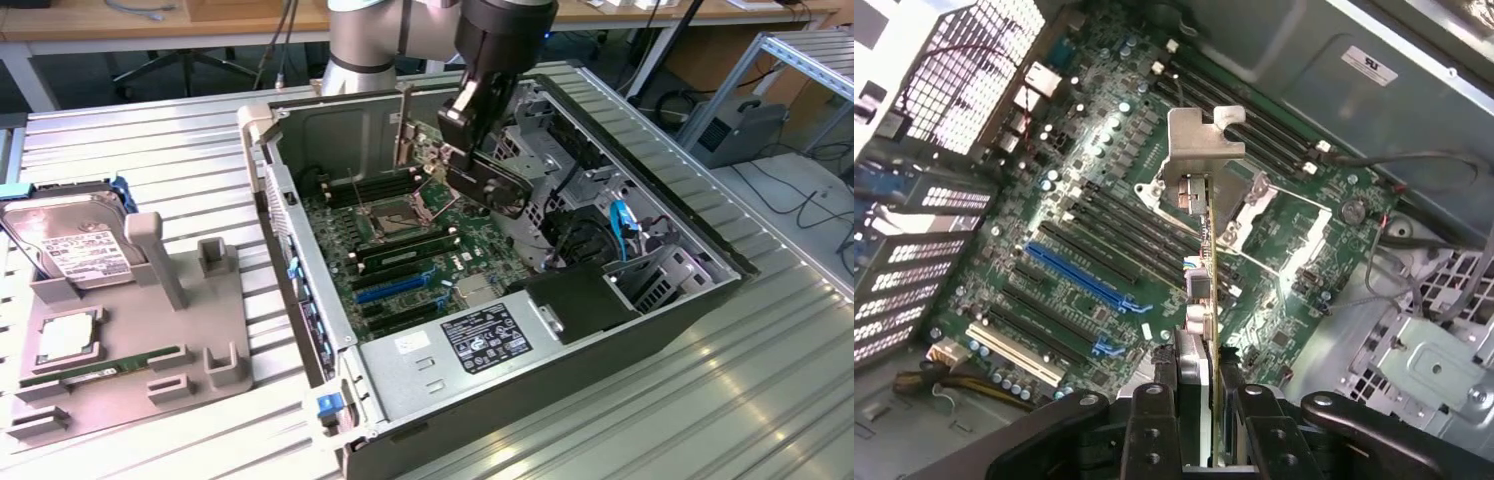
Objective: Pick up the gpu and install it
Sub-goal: 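Insert the gpu into the slot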
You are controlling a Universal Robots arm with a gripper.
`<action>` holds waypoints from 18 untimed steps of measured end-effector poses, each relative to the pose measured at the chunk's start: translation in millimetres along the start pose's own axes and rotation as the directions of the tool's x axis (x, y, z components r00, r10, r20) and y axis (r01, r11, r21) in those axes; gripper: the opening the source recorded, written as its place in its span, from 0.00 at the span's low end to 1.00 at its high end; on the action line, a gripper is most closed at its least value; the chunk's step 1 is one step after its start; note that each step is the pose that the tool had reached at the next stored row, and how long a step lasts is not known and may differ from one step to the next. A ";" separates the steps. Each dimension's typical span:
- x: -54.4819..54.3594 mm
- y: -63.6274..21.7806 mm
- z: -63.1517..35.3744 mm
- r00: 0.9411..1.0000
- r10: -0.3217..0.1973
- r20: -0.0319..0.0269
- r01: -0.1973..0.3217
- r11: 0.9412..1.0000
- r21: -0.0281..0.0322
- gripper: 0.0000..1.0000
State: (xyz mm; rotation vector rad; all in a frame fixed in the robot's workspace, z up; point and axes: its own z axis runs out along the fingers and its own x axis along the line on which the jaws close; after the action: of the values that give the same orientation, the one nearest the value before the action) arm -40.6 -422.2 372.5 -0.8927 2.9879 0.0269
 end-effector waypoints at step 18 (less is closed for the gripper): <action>-1.8 -1.3 3.2 0.957 -0.290 -0.002 0.290 0.957 -0.008 0.27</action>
State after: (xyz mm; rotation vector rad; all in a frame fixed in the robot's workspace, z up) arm -38.3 -422.2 369.3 -1.3222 2.8272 0.0320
